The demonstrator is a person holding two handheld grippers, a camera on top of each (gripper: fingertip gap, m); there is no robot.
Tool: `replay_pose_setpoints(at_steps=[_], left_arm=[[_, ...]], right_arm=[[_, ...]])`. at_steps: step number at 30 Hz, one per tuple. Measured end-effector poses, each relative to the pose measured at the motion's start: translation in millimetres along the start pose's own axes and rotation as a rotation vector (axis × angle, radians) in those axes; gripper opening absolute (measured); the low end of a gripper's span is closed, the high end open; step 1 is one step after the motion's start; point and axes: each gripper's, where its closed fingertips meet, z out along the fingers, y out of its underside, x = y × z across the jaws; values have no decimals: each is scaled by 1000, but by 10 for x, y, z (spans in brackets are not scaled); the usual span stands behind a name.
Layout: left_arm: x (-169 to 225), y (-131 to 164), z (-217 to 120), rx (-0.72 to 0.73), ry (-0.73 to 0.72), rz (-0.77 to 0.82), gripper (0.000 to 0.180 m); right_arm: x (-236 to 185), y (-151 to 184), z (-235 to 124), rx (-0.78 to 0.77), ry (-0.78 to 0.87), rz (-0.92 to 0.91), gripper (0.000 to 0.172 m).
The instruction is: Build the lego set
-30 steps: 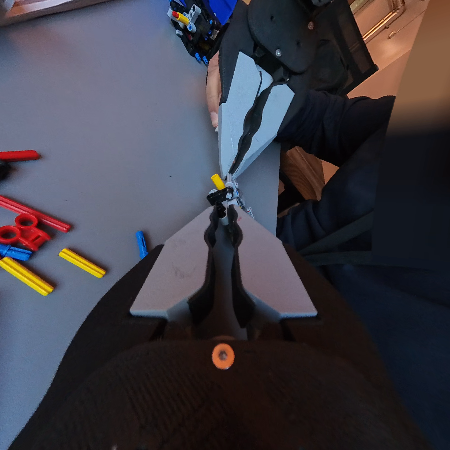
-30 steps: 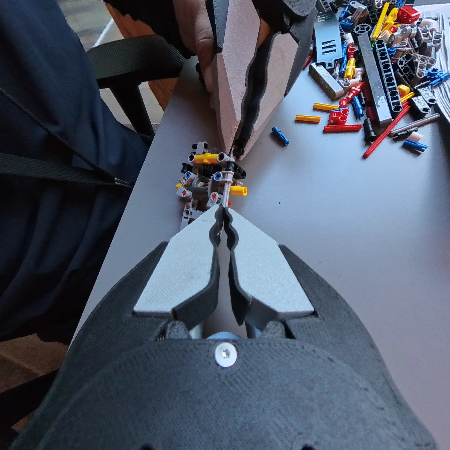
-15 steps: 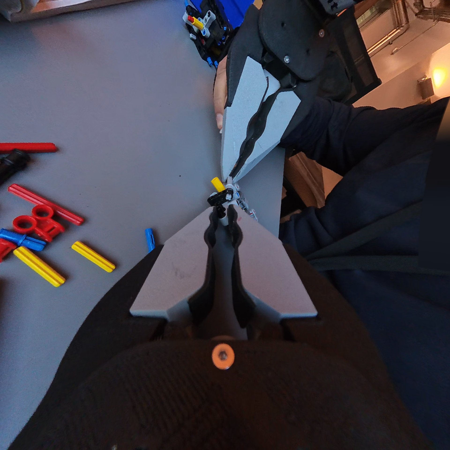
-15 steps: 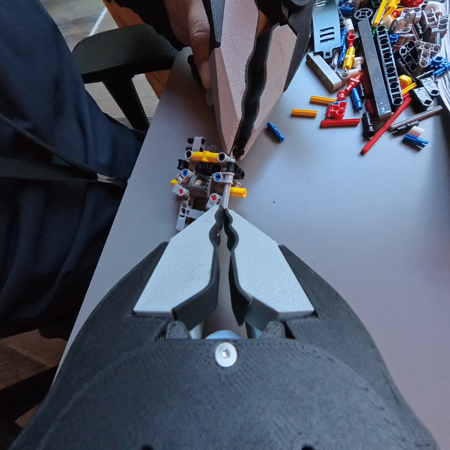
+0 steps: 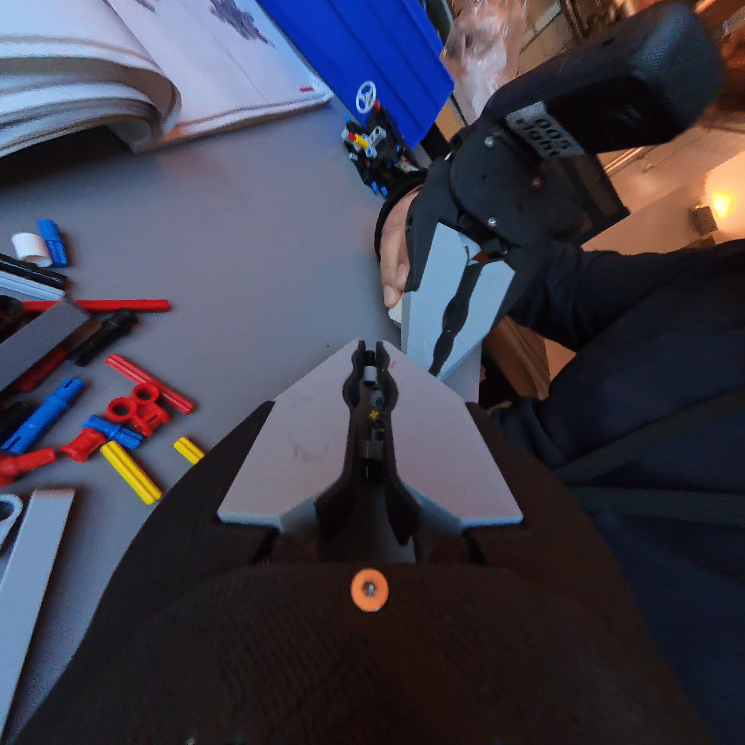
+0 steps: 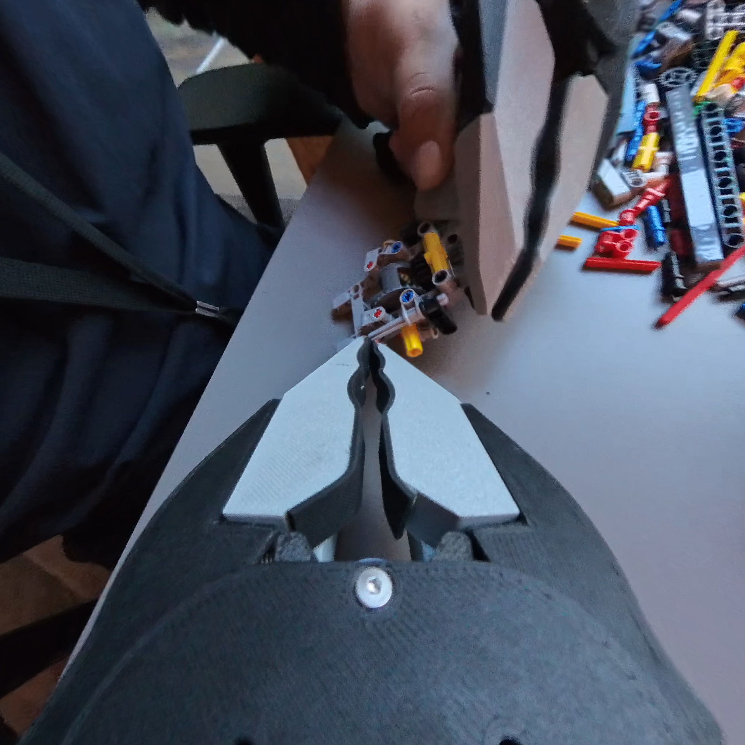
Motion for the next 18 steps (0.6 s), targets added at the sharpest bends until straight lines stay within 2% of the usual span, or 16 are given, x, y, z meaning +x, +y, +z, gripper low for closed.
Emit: replay_pose_setpoints(at_steps=[1, 3, 5, 7, 10, 15, 16, 18], left_arm=[[2, -18, -26, 12, 10, -4, 6], [-29, -88, -81, 54, 30, -57, 24], [-46, -178, -166, 115, 59, -97, 29], [-103, -226, -256, 150, 22, -80, 33], [-189, -170, -344, 111, -72, -25, 52], [-175, -72, -484, 77, -161, 29, 49], [-138, -51, -512, 72, -164, 44, 45], [-78, 19, -542, 43, -181, 74, 40]], right_arm=[[30, -2, -28, 12, 6, 12, 0], [71, 23, -62, 11, 16, 25, 0], [100, 27, -86, 19, 24, 32, 0], [140, 41, -116, 22, 39, 43, 0], [208, 55, -171, 34, 68, 53, 0], [298, 7, -317, 115, 91, 95, 0], [309, -10, -355, 142, 97, 101, 2], [298, -21, -395, 169, 88, 122, 19]])
